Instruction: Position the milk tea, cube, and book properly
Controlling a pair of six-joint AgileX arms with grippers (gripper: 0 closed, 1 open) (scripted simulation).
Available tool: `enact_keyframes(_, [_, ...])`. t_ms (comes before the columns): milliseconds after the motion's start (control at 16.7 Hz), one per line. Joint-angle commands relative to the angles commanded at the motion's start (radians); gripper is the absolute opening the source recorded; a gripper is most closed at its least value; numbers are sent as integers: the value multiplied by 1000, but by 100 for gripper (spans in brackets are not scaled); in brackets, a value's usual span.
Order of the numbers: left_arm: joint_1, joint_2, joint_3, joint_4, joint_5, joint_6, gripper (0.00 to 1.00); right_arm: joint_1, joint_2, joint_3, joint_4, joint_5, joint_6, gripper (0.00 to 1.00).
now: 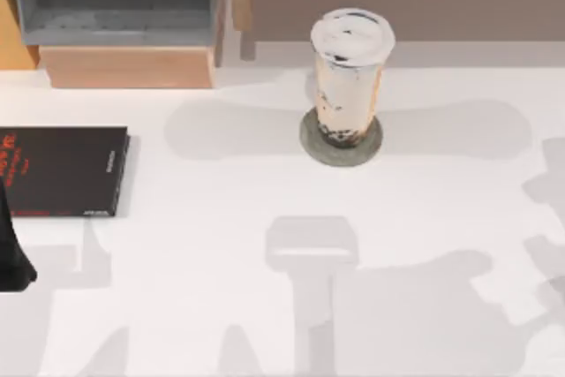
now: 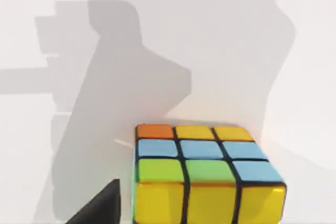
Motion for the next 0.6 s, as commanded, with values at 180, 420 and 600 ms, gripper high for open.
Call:
enact_keyframes(180, [0, 0, 0, 0, 0, 0, 100, -34, -42, -14, -122, -30, 11, 100])
enact_keyframes(420, [0, 0, 0, 0, 0, 0, 100, -46, -60, -21, -153, -38, 22, 100])
enact_keyframes(600, [0, 0, 0, 0, 0, 0, 100, -41, -56, -18, -151, -37, 21, 100])
